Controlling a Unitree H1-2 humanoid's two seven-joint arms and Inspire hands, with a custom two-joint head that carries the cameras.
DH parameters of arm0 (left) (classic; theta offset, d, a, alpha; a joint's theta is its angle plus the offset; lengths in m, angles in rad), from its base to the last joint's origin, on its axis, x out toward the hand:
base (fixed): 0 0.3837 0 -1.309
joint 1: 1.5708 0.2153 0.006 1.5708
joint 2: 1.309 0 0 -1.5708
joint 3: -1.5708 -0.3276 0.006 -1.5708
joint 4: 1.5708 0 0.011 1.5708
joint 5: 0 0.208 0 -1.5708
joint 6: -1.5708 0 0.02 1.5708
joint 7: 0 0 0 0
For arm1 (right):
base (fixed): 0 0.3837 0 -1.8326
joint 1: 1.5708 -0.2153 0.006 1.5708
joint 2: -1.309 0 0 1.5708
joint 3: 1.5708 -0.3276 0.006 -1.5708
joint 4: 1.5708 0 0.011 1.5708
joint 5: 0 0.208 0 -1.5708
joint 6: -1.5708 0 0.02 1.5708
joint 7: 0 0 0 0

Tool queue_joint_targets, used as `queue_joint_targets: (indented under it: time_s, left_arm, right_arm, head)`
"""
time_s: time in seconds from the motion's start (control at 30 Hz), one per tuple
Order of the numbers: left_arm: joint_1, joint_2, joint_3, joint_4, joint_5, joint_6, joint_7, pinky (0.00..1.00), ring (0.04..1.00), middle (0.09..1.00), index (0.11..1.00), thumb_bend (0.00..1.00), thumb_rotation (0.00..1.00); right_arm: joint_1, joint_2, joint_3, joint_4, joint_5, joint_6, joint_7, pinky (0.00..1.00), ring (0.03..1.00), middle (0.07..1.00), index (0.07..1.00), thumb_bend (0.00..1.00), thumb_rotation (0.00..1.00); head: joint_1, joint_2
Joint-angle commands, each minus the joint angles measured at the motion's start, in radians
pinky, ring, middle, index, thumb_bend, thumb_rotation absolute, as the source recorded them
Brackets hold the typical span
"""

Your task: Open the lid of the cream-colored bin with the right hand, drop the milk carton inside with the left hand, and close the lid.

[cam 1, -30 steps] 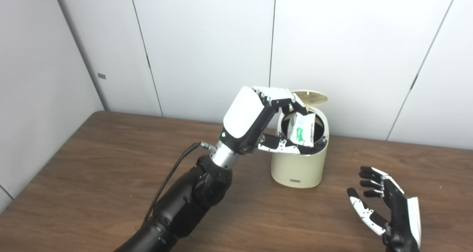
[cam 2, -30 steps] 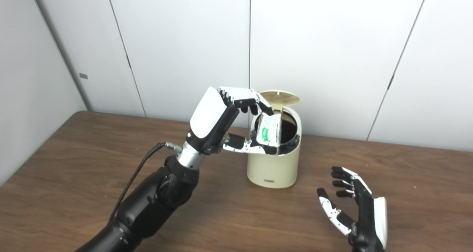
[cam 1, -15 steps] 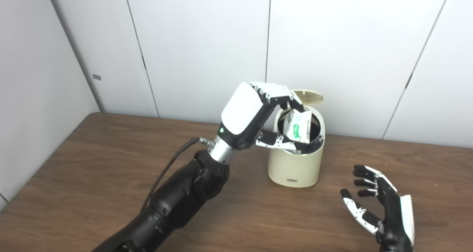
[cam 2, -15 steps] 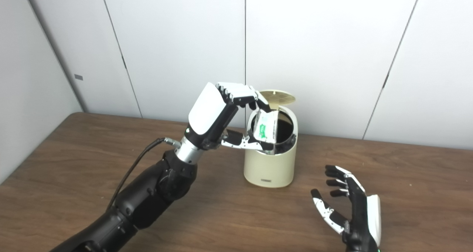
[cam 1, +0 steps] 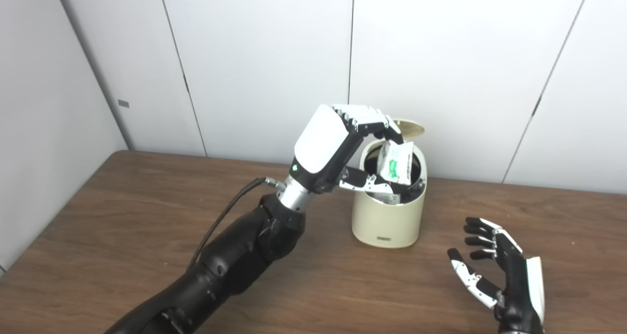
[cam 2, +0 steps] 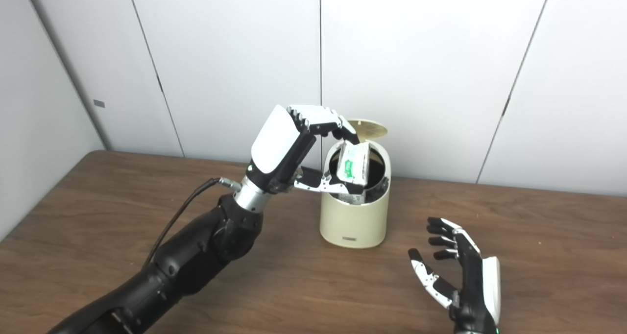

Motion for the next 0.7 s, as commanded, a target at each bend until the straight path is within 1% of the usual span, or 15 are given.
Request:
queue_joint_targets:
  time_s: [0.0, 0.13, 0.2, 0.23, 0.3, 0.37, 0.43, 0.57, 0.67]
  left_arm:
    - [-0.028, -0.001, 0.017, -0.024, -0.039, -0.016, 0.028, 0.35, 0.462, 0.484, 0.474, 0.50, 0.00]
    - [-0.018, -0.004, 0.003, -0.016, -0.054, -0.016, 0.046, 0.34, 0.444, 0.498, 0.475, 0.50, 0.00]
    - [-0.010, -0.005, 0.001, -0.012, -0.061, -0.016, 0.050, 0.34, 0.446, 0.499, 0.471, 0.50, 0.00]
    - [-0.007, -0.005, 0.000, -0.011, -0.066, -0.016, 0.047, 0.34, 0.444, 0.501, 0.471, 0.50, 0.00]
    - [-0.002, -0.005, -0.001, -0.009, -0.070, -0.016, 0.044, 0.35, 0.448, 0.499, 0.471, 0.50, 0.00]
    - [0.003, -0.005, 0.004, -0.010, -0.073, -0.016, 0.032, 0.35, 0.449, 0.496, 0.474, 0.50, 0.00]
    - [0.007, -0.006, 0.009, -0.008, -0.072, -0.016, 0.025, 0.35, 0.452, 0.497, 0.471, 0.50, 0.00]
    - [0.003, -0.004, -0.014, 0.019, -0.083, -0.016, 0.053, 0.35, 0.458, 0.493, 0.469, 0.50, 0.00]
    - [0.002, -0.005, -0.024, 0.040, -0.080, -0.016, 0.066, 0.36, 0.457, 0.493, 0.468, 0.50, 0.00]
  right_arm:
    - [0.029, 0.024, 0.012, 0.015, -0.013, -0.038, -0.022, 0.50, 0.629, 0.682, 0.696, 0.24, 0.14]
    - [0.032, 0.025, 0.015, 0.007, -0.012, -0.033, -0.020, 0.52, 0.641, 0.687, 0.697, 0.24, 0.14]
    - [0.033, 0.025, 0.016, 0.006, -0.014, -0.038, -0.022, 0.52, 0.640, 0.687, 0.696, 0.24, 0.13]
    - [0.034, 0.025, 0.017, 0.004, -0.016, -0.037, -0.022, 0.51, 0.629, 0.685, 0.694, 0.24, 0.13]
    - [0.037, 0.027, 0.017, -0.002, -0.018, -0.030, -0.020, 0.49, 0.615, 0.680, 0.693, 0.24, 0.16]
    - [0.038, 0.029, 0.016, -0.003, -0.019, -0.032, -0.022, 0.51, 0.631, 0.684, 0.692, 0.24, 0.16]
    - [0.040, 0.030, 0.017, -0.006, -0.024, -0.030, -0.022, 0.51, 0.630, 0.680, 0.693, 0.24, 0.15]
    - [0.042, 0.035, 0.017, -0.013, -0.026, -0.018, -0.018, 0.53, 0.645, 0.691, 0.696, 0.24, 0.15]
    - [0.045, 0.038, 0.017, -0.020, -0.034, -0.006, -0.017, 0.52, 0.640, 0.692, 0.695, 0.24, 0.16]
  head:
    - [0.000, 0.001]
    - [-0.007, 0.005]
    - [-0.009, 0.006]
    - [-0.010, 0.007]
    - [-0.012, 0.008]
    - [-0.015, 0.012]
    - [-0.017, 0.013]
    - [-0.023, 0.015]
    - [-0.024, 0.016]
